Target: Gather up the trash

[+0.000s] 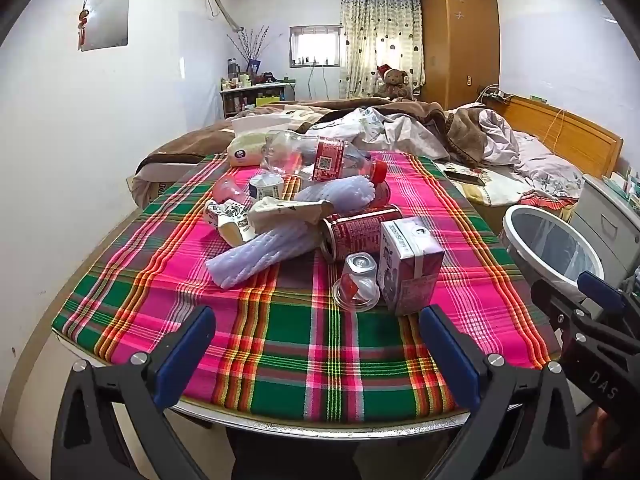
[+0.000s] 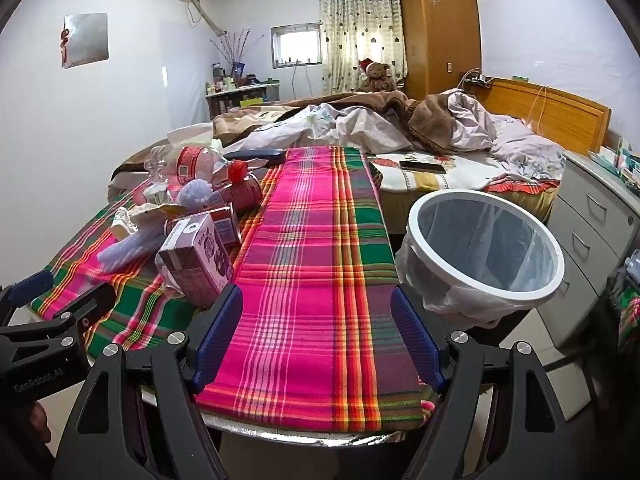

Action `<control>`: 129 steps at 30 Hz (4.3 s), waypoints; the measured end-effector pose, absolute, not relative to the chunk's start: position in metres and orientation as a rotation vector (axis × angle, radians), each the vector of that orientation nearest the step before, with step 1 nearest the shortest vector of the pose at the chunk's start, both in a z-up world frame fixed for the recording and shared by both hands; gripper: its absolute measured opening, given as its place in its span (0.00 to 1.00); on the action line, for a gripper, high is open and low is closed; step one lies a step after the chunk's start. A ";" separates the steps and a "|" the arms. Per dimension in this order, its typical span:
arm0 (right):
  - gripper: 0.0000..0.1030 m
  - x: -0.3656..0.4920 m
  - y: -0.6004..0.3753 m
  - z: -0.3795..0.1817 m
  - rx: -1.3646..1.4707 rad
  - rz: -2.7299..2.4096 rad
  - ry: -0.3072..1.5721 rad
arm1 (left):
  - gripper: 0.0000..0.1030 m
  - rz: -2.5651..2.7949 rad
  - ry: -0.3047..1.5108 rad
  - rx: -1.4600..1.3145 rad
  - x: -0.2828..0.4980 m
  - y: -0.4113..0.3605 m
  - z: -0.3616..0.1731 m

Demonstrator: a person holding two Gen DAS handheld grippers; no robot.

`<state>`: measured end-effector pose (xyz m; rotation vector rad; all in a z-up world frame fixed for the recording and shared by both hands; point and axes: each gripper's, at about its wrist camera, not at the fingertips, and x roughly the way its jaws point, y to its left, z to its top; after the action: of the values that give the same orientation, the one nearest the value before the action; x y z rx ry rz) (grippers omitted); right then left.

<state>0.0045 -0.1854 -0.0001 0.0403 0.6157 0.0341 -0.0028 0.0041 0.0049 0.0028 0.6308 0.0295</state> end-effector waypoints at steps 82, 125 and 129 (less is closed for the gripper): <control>0.76 0.006 -0.180 0.000 0.046 0.077 0.591 | 1.00 0.035 0.655 -0.023 0.007 0.025 -0.001; 0.38 0.072 -0.117 -0.024 0.038 0.228 0.706 | 0.55 -0.224 0.914 0.075 0.129 0.078 -0.048; 0.37 0.073 -0.118 -0.023 0.025 0.220 0.702 | 0.46 -0.219 0.908 0.059 0.131 0.077 -0.045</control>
<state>0.0730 -0.1183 -0.0229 0.0246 0.7023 0.2199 0.1306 0.0773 -0.0453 0.0595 0.9078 -0.2187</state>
